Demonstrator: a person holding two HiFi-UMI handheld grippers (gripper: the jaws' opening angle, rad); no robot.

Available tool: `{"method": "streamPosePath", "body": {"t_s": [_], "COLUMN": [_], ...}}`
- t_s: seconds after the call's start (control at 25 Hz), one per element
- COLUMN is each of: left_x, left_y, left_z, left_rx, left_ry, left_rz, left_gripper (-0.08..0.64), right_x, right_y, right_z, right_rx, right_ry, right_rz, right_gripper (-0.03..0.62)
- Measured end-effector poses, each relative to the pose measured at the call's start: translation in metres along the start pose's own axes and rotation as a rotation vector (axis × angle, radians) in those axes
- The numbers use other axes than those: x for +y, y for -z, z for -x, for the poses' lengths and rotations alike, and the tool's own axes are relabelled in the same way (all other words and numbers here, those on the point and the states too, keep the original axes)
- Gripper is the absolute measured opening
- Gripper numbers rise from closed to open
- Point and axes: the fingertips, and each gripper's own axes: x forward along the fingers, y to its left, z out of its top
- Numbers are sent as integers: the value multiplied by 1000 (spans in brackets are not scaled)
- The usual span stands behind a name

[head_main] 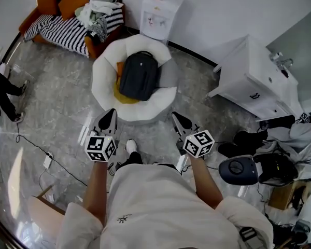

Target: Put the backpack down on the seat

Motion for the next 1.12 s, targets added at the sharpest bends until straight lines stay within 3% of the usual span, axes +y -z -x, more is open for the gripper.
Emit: {"method": "streamPosePath", "body": {"t_s": [0.28, 0.68, 1.12], "left_x": [-59, -126, -158], "left_y": [9, 57, 39], "left_z": [26, 103, 131], "left_rx": [-14, -16, -44], "left_ry": [-16, -78, -91], "left_rz": [-12, -17, -35], "left_gripper": [17, 17, 17], "right_x": [3, 22, 42], "right_y": [14, 50, 39], "right_z": [50, 130, 159], "right_rx": [-2, -23, -33], "right_ry": [-35, -99, -146], "right_rz": [-6, -15, 10], "right_gripper": [25, 25, 25]}}
